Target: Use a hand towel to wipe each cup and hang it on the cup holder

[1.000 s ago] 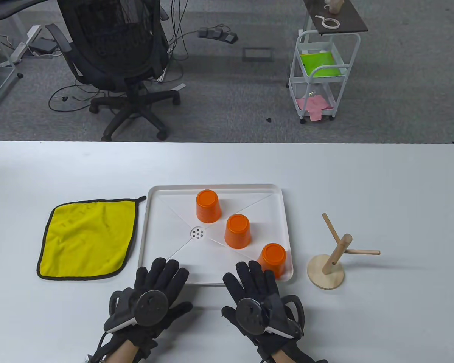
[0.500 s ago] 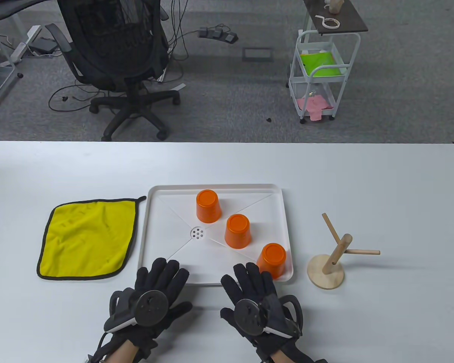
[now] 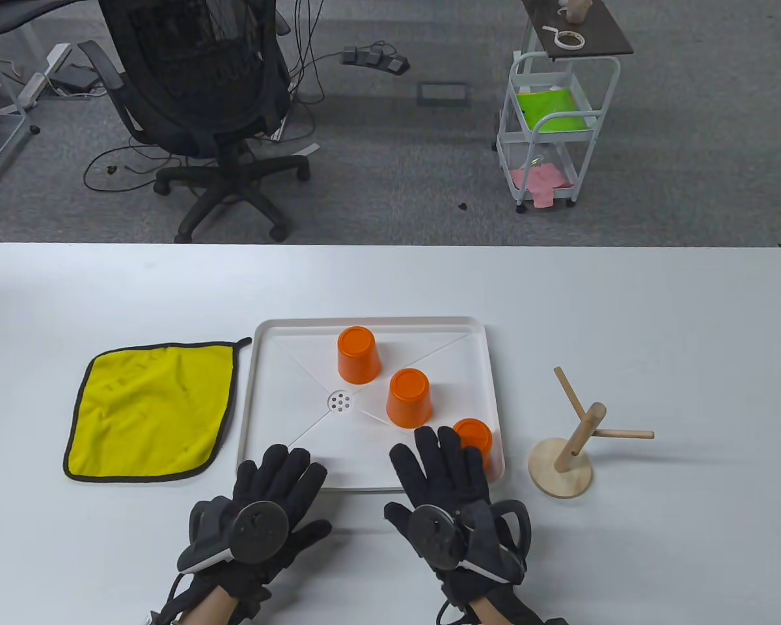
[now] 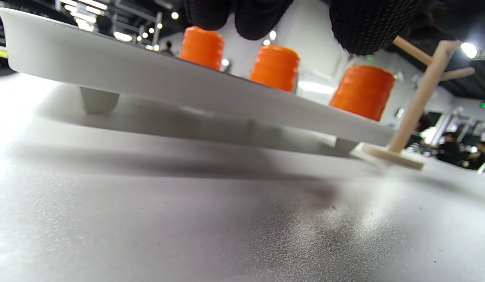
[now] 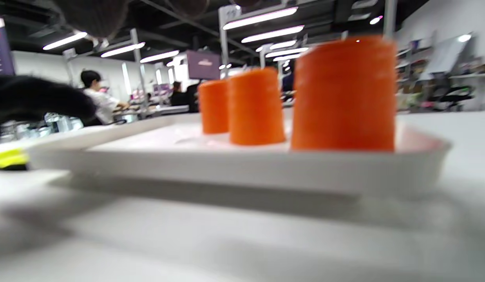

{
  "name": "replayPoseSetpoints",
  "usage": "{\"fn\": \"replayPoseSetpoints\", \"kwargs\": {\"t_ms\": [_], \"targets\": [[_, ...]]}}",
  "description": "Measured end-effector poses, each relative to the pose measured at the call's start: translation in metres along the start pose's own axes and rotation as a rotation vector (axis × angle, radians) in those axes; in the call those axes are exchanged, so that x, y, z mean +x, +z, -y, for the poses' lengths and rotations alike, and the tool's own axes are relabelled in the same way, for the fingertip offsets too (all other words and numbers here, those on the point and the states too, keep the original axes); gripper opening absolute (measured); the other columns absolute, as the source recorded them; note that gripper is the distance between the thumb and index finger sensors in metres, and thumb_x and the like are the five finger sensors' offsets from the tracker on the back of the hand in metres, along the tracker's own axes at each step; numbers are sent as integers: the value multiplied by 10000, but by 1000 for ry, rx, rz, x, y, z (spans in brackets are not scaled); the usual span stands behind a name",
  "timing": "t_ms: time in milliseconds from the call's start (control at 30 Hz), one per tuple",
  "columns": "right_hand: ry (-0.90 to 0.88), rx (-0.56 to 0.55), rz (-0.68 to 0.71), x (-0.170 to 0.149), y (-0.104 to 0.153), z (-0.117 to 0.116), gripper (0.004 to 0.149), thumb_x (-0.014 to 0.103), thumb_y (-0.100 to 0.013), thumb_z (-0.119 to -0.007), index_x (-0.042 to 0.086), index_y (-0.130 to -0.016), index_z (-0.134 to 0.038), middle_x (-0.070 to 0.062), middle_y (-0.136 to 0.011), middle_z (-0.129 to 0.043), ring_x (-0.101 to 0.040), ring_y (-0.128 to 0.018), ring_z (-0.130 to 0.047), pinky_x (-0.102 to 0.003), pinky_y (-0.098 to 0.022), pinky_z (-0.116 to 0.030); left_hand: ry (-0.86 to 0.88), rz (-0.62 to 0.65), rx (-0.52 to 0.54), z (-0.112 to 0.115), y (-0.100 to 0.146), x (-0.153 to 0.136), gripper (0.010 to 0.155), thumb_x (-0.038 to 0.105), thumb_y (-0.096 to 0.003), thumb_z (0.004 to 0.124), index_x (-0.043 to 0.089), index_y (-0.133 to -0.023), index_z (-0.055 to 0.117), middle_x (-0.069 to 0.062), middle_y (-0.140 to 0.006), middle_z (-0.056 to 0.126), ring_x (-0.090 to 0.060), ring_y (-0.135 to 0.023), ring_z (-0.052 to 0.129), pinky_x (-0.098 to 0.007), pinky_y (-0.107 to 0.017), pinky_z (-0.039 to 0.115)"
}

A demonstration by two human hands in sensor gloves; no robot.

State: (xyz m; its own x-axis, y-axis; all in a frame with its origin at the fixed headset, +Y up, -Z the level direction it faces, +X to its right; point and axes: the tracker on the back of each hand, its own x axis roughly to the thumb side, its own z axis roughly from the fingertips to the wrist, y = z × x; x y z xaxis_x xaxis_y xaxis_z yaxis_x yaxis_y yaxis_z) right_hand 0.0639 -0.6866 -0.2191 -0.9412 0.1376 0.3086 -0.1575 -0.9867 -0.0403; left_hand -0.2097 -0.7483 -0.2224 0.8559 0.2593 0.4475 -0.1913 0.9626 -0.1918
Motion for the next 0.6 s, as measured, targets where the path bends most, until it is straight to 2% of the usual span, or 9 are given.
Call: {"fn": "replayPoseSetpoints", "kwargs": {"t_ms": [133, 200, 467, 600], "targets": [[-28, 1, -135, -19, -18, 14, 741, 594, -561, -609, 292, -1179, -336, -175, -1232, -265, -504, -1088, -259, -631, -762, -343, 3, 7, -1, 0, 0, 0, 748, 650, -573, 590, 306, -1186, 338, -81, -1286, 293, -403, -1156, 159, -693, -746, 233], [-52, 47, -216, -30, -29, 14, 744, 592, -565, -609, 293, -1182, -319, -177, -1233, -249, -527, -1082, -272, -636, -761, -359, 6, 11, -6, 1, 0, 1, 749, 650, -572, 591, 305, -1187, 339, -83, -1285, 294, -403, -1156, 161, -694, -745, 236], [-10, 181, -358, -53, -52, -12, 749, 588, -567, -611, 299, -1177, -286, -197, -1224, -248, -591, -1044, -381, -654, -730, -466, 13, 12, -13, 1, 0, 1, 746, 649, -573, 591, 304, -1187, 343, -85, -1285, 298, -404, -1153, 192, -693, -746, 243], [-29, 203, -371, -58, -54, -24, 736, 590, -562, -623, 311, -1165, -306, -213, -1207, -323, -535, -983, -636, -584, -673, -657, 19, 9, -21, 1, 0, 1, 744, 648, -574, 591, 305, -1186, 345, -83, -1285, 300, -404, -1153, 192, -692, -747, 247]]}}
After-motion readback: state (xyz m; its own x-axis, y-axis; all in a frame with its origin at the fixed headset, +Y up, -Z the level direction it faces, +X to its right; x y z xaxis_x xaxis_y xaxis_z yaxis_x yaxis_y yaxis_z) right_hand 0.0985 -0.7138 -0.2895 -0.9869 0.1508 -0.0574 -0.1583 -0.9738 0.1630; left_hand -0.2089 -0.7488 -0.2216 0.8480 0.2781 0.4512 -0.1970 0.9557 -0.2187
